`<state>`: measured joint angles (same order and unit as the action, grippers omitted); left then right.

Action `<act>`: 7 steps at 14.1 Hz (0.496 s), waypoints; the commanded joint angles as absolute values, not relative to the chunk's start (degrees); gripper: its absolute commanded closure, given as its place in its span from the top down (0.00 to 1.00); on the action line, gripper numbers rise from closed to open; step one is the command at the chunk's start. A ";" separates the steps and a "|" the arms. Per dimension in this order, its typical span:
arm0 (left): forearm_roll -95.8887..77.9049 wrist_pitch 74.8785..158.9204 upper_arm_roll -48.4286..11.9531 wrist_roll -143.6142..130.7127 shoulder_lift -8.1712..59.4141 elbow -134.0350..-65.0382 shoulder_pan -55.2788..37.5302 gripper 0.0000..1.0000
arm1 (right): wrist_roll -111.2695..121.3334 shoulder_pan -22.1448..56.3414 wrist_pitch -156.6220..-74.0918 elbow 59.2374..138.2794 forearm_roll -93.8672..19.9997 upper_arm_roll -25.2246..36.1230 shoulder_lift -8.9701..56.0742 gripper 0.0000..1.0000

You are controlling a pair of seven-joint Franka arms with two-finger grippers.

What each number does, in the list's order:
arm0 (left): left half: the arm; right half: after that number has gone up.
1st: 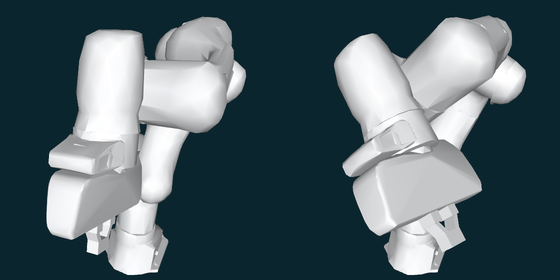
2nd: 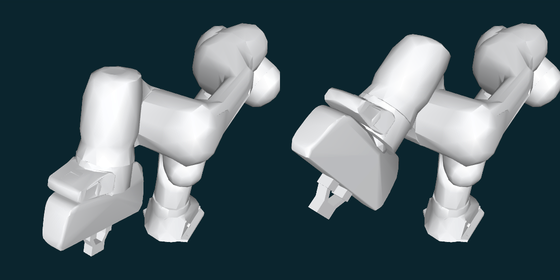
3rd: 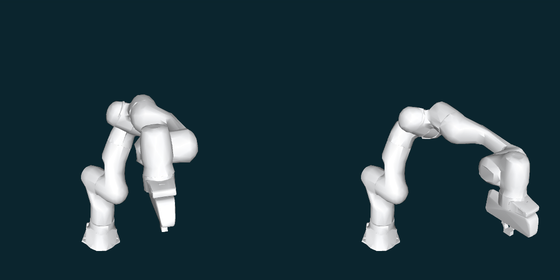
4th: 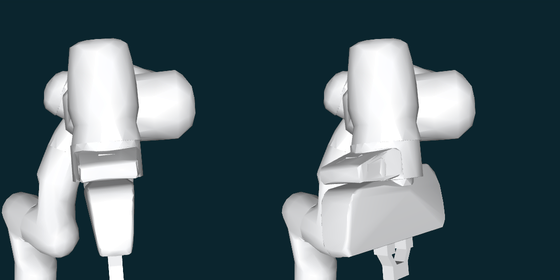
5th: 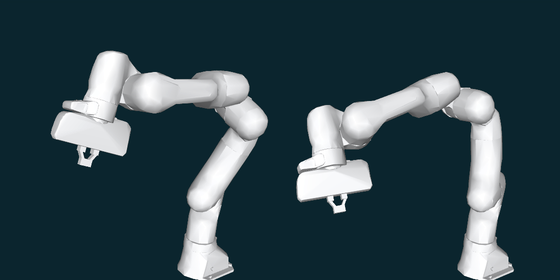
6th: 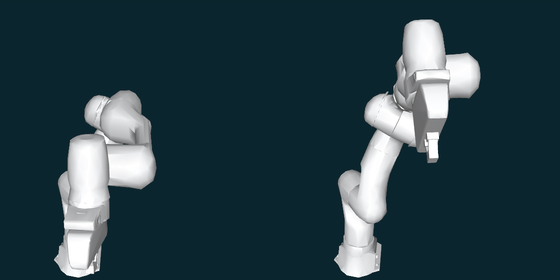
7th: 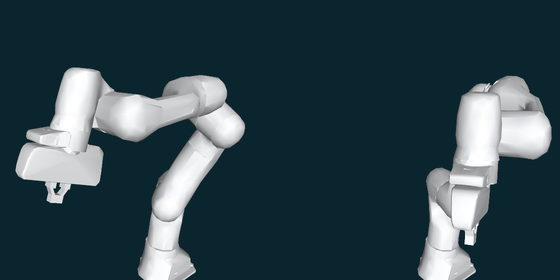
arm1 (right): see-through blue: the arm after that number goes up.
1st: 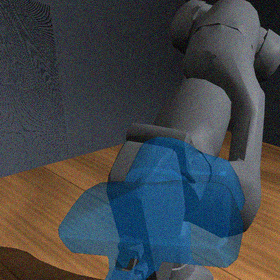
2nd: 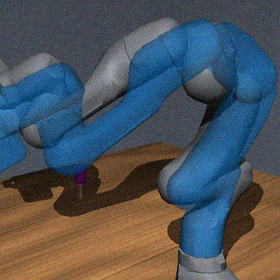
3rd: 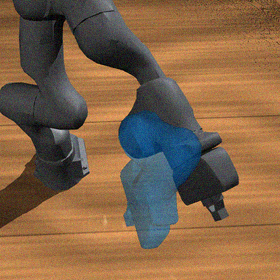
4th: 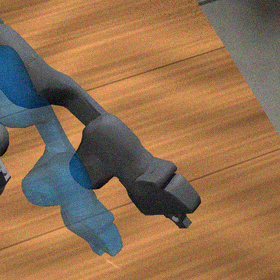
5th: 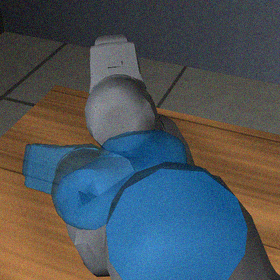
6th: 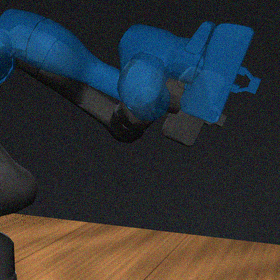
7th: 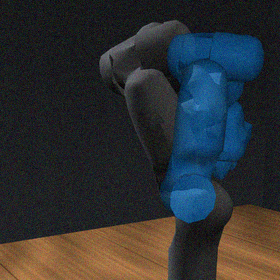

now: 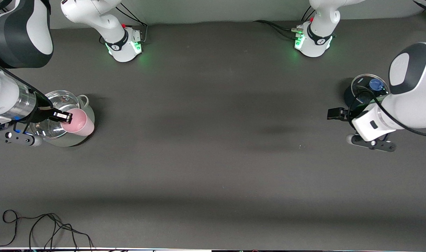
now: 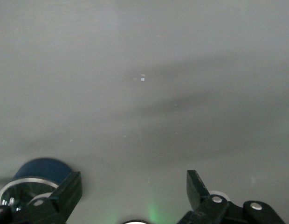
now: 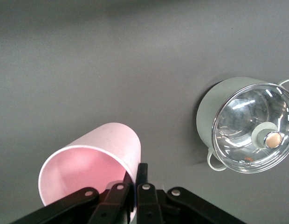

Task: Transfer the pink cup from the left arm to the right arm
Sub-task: 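Pull the cup away with the right gripper while the left gripper retreats, then lower the pink cup onto the table beside the steel pot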

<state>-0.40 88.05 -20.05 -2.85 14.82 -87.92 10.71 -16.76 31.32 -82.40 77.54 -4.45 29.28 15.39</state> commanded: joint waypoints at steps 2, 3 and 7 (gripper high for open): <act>2.90 84.73 -19.17 -9.66 12.75 -87.10 11.16 1.00 | -11.78 33.22 -114.43 110.65 -3.60 32.70 4.75 0.00; 2.99 84.55 -19.07 -9.23 12.22 -87.19 11.16 1.00 | -11.78 33.22 -114.43 110.65 -3.60 32.70 4.75 0.00; 2.99 87.79 -18.98 -9.14 8.19 -91.13 13.18 1.00 | -11.78 33.22 -114.43 110.65 -3.60 32.70 4.75 0.00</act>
<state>2.18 86.17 -18.85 -8.06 11.83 -87.94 11.99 -16.37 31.33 -85.78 78.68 -4.44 29.64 15.42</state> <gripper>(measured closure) 0.000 0.969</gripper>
